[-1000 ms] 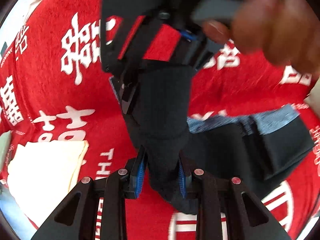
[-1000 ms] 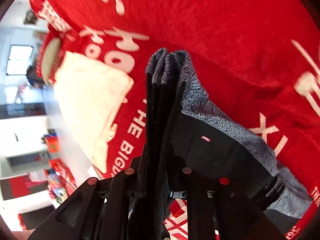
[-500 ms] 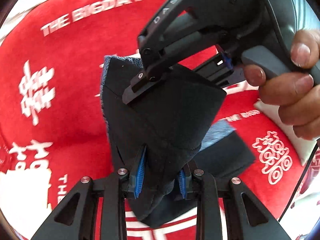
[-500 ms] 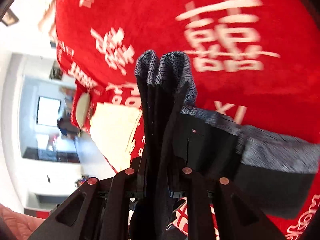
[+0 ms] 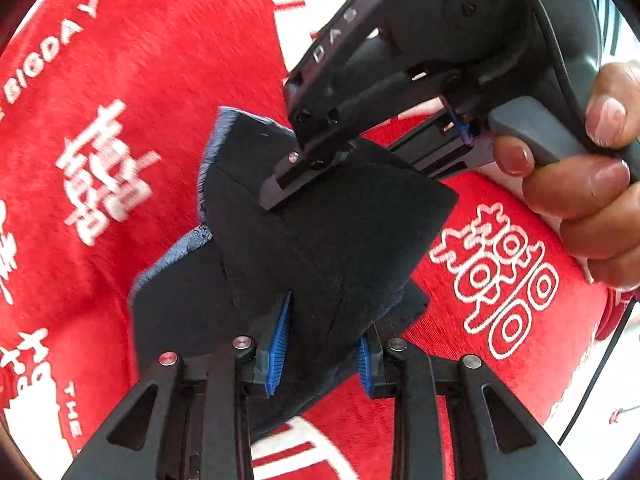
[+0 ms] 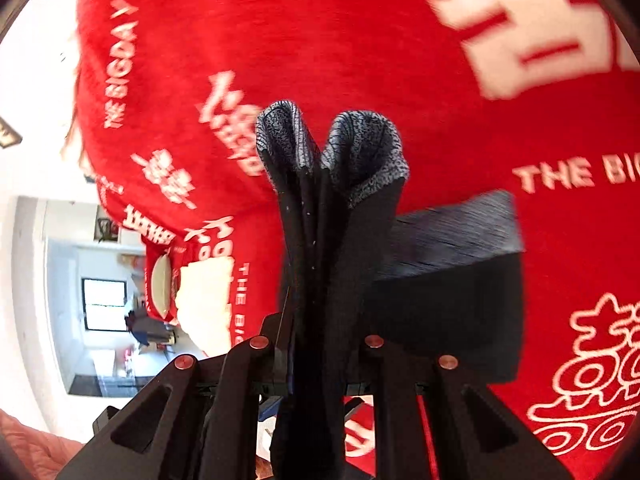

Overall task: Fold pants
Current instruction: 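Grasp the lifted bundle with the right gripper while the left gripper holds it, then fold the bundle over, lay it down and open both grippers, then press the folded trousers flat with both grippers, then grasp the folded trousers edge with the right gripper and straighten it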

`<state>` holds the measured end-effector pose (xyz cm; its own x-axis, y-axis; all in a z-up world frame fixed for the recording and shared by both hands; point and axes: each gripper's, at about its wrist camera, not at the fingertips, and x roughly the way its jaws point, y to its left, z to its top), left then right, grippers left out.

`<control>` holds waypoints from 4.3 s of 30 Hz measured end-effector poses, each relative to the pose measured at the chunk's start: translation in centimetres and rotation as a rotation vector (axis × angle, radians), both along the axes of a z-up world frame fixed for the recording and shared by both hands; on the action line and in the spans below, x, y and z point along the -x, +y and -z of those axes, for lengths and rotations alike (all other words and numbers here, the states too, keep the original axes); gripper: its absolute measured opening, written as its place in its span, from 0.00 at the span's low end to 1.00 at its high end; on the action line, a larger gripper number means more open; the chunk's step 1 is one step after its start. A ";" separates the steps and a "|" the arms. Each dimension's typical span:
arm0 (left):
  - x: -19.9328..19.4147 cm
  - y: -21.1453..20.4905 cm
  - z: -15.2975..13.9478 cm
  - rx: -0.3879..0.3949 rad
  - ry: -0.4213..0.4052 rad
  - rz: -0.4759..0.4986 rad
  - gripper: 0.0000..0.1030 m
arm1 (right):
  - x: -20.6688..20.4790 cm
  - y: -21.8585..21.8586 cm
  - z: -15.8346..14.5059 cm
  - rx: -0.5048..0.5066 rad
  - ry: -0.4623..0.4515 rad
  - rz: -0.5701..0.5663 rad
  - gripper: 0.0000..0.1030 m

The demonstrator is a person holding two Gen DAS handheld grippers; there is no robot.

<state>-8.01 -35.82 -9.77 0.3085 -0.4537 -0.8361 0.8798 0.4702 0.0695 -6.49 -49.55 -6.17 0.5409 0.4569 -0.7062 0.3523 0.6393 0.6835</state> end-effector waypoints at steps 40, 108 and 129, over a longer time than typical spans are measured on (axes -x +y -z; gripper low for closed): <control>-9.9 9.5 5.5 -0.205 0.212 -0.436 0.79 | 8.7 1.7 2.7 0.458 0.188 0.152 0.32; -21.1 11.7 8.1 -0.084 0.545 -0.422 0.85 | 7.9 -3.8 7.4 0.226 0.134 0.166 0.67; -22.4 8.5 13.0 0.006 0.792 -0.331 0.94 | 5.2 -7.5 13.1 -0.141 0.029 0.039 0.69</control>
<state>14.34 -27.33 -22.73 -0.2484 -0.4481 -0.8588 0.4855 0.7096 -0.5107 -11.74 -57.02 -19.24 0.5403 0.5315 -0.6523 0.3960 0.5234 0.7545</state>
